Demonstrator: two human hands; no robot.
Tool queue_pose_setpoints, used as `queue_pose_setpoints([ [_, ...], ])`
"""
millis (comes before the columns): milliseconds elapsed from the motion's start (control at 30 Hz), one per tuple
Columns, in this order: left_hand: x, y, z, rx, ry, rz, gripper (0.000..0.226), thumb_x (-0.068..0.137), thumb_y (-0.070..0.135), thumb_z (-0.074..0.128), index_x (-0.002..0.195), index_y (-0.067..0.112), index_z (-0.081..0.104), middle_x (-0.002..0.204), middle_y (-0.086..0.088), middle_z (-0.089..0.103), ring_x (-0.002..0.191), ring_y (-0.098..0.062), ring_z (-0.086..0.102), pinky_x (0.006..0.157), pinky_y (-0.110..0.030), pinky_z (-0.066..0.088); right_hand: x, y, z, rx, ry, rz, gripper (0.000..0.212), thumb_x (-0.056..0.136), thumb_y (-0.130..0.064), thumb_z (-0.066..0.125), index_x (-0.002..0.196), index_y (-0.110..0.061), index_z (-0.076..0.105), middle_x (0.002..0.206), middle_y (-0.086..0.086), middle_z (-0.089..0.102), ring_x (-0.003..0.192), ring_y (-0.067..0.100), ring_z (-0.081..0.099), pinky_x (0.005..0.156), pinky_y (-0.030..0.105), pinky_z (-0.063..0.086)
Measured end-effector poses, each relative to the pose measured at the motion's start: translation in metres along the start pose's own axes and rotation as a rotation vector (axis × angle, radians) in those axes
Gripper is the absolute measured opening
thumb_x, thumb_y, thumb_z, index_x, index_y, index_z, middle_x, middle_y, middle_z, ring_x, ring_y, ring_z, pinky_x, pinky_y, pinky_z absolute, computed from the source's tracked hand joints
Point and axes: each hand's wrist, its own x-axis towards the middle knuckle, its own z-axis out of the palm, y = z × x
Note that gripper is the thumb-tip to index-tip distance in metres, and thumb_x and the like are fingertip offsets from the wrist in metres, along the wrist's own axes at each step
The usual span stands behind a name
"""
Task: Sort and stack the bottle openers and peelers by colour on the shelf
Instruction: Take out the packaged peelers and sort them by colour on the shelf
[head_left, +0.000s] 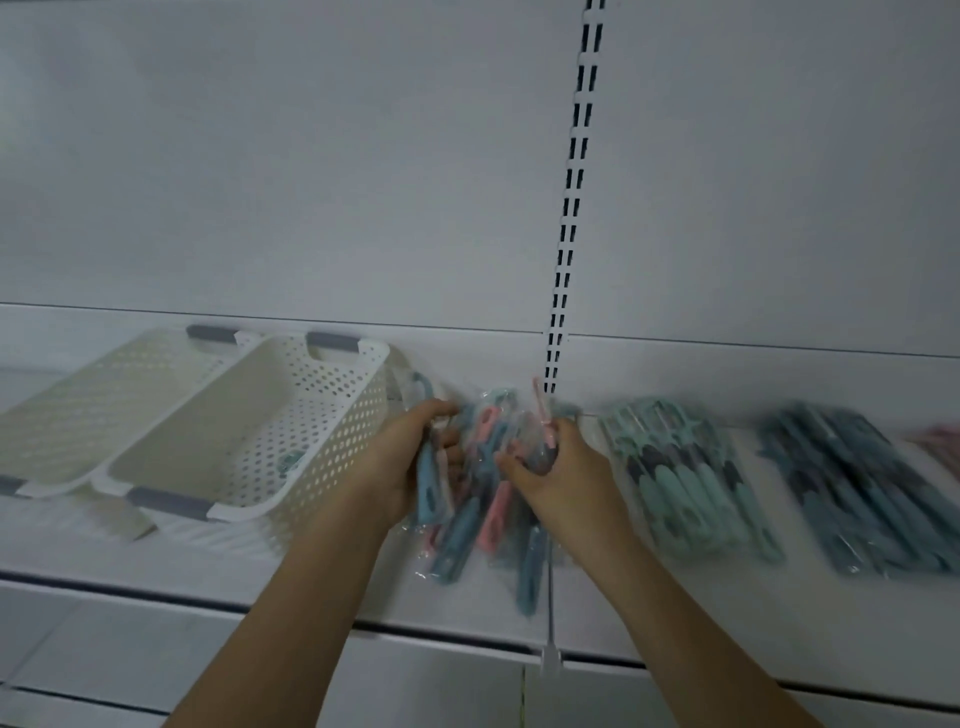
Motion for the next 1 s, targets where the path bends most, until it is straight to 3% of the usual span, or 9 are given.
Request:
queue_pose_setpoints([
  [67, 0.002, -0.004, -0.005, 0.016, -0.003, -0.019, 0.025, 0.088, 0.025, 0.056, 0.07, 0.019, 0.041, 0.046, 0.002, 0.033, 0.035, -0.012, 0.03, 0.035, -0.018, 0.031, 0.001, -0.006, 0.008, -0.135, -0.028, 0.003, 0.071, 0.077, -0.066, 0.066, 0.129, -0.022, 0.044, 0.104, -0.003, 0.064, 0.088, 0.018, 0.061, 0.068, 0.03, 0.047],
  [167, 0.001, -0.006, -0.011, 0.226, 0.223, 0.092, 0.024, 0.095, 0.027, 0.056, 0.077, 0.011, 0.052, 0.055, -0.004, 0.048, 0.043, -0.016, 0.044, 0.043, -0.023, 0.042, 0.002, -0.013, 0.006, -0.291, -0.098, -0.021, 0.064, 0.073, -0.066, 0.069, 0.116, -0.024, 0.047, 0.101, -0.004, 0.063, 0.091, 0.02, 0.062, 0.067, 0.031, 0.047],
  [233, 0.002, -0.007, -0.021, 0.561, 0.405, 0.271, 0.02, 0.094, 0.028, 0.061, 0.092, 0.008, 0.055, 0.071, -0.008, 0.057, 0.062, -0.023, 0.055, 0.061, -0.032, 0.048, 0.005, -0.012, -0.004, -0.296, -0.158, -0.01, 0.053, 0.074, -0.057, 0.073, 0.107, -0.024, 0.049, 0.096, -0.004, 0.062, 0.085, 0.019, 0.062, 0.068, 0.031, 0.048],
  [367, 0.001, -0.004, -0.033, 1.173, 0.495, 0.461, 0.015, 0.088, 0.014, 0.063, 0.097, 0.005, 0.056, 0.087, -0.012, 0.06, 0.083, -0.03, 0.06, 0.065, -0.031, 0.041, 0.009, -0.004, -0.023, -0.282, -0.152, -0.036, 0.041, 0.081, -0.037, 0.07, 0.108, -0.018, 0.046, 0.088, 0.0, 0.059, 0.075, 0.019, 0.059, 0.063, 0.031, 0.045],
  [500, -0.004, -0.014, -0.026, 1.633, 0.573, 0.433, 0.067, 0.088, 0.029, 0.068, 0.141, 0.006, 0.034, 0.13, -0.017, 0.045, 0.117, -0.032, 0.047, 0.089, -0.033, 0.042, 0.014, 0.0, -0.03, -0.263, -0.036, -0.009, 0.035, 0.094, -0.027, 0.056, 0.121, -0.009, 0.041, 0.09, 0.005, 0.059, 0.073, 0.021, 0.054, 0.061, 0.031, 0.038],
  [633, -0.012, -0.029, -0.013, 1.651, 0.537, 0.724, 0.041, 0.09, 0.032, 0.064, 0.125, 0.015, 0.053, 0.121, -0.007, 0.051, 0.113, -0.024, 0.049, 0.096, -0.035, 0.045, 0.003, 0.004, -0.02, -0.277, 0.042, -0.051, 0.042, 0.098, -0.032, 0.051, 0.134, -0.013, 0.037, 0.087, 0.003, 0.061, 0.069, 0.017, 0.058, 0.054, 0.029, 0.041],
  [767, -0.009, -0.031, -0.01, 1.657, 0.425, 0.511, 0.038, 0.093, 0.049, 0.056, 0.102, 0.013, 0.063, 0.103, -0.004, 0.059, 0.098, -0.023, 0.058, 0.086, -0.039, 0.05, -0.014, 0.003, -0.017, -0.375, -0.037, -0.042, 0.077, 0.082, -0.06, 0.065, 0.138, -0.017, 0.034, 0.111, 0.002, 0.062, 0.096, 0.021, 0.063, 0.073, 0.03, 0.049],
  [867, -0.01, -0.022, -0.011, 1.736, 0.363, 0.389, 0.046, 0.086, 0.059, 0.062, 0.094, 0.014, 0.063, 0.095, -0.002, 0.063, 0.091, -0.02, 0.06, 0.082, -0.036, 0.052, -0.011, 0.008, -0.025, -0.415, -0.113, 0.025, 0.048, 0.084, -0.042, 0.071, 0.113, -0.016, 0.043, 0.098, 0.002, 0.063, 0.078, 0.018, 0.061, 0.065, 0.029, 0.048],
  [1000, -0.012, -0.012, -0.008, 1.58, 0.266, 0.324, 0.023, 0.085, 0.038, 0.071, 0.081, 0.02, 0.056, 0.078, 0.004, 0.061, 0.069, -0.008, 0.055, 0.058, -0.024, 0.04, 0.0, 0.012, -0.037, -0.173, -0.063, 0.074, 0.024, 0.086, -0.023, 0.067, 0.097, -0.011, 0.049, 0.085, 0.004, 0.06, 0.065, 0.013, 0.054, 0.053, 0.027, 0.04],
])
